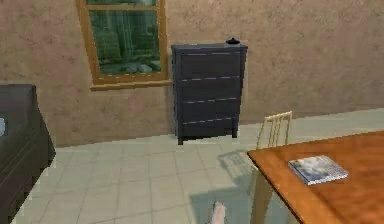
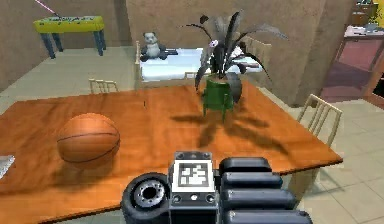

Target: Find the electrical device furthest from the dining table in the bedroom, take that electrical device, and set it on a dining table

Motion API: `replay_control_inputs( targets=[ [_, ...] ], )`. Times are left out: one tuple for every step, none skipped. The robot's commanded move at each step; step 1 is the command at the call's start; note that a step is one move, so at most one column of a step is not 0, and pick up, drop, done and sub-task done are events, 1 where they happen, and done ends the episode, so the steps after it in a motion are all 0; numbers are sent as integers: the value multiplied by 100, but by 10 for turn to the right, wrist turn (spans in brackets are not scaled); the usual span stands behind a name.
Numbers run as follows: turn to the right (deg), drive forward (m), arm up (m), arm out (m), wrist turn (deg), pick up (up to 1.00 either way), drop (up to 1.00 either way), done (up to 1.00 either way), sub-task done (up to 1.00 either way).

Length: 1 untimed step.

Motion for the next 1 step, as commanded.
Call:
replay_control_inputs(
  targets=[
    [450,0,0,0,0,0,0,0,0]
  ],
)
